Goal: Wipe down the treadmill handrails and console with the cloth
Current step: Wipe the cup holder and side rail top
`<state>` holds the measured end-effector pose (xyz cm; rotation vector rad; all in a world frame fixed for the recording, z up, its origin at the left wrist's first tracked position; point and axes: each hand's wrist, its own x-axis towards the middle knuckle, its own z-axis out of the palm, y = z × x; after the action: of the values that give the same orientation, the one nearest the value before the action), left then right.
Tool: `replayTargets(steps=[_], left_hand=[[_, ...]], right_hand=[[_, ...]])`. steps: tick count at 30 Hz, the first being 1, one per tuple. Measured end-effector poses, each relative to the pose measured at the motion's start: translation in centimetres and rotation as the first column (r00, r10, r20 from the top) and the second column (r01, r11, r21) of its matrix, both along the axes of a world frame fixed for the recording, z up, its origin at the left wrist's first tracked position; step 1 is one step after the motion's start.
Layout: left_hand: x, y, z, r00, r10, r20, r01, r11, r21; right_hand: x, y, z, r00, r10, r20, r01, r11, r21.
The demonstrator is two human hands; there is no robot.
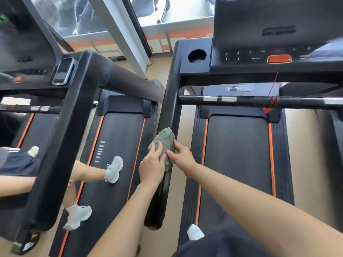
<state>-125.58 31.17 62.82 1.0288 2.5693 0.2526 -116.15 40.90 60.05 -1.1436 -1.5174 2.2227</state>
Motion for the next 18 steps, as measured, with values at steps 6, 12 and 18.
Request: replayTargets(steps=[6, 12, 18], left_hand=[[-2.9, 7.3, 0.4, 0.998, 0.057, -0.018, -0.057, 0.998, 0.01], [-5.2, 11.5, 0.0, 0.966, 0.25, 0.061, -0.254, 0.964, 0.074], [-5.4, 14.3, 0.3, 0.956, 0.278, 0.09, -0.29, 0.943, 0.163]], right_hand=[[-4.1, 6.6, -0.3, 0.985, -0.059, 0.162, 0.029, 0.983, 0.183], [-6.5, 10.3, -0.2, 0.968, -0.107, 0.226, 0.02, 0.934, 0.357], [-6.4, 13.6, 0.2, 0.971, -0.099, 0.216, -0.023, 0.864, 0.503]])
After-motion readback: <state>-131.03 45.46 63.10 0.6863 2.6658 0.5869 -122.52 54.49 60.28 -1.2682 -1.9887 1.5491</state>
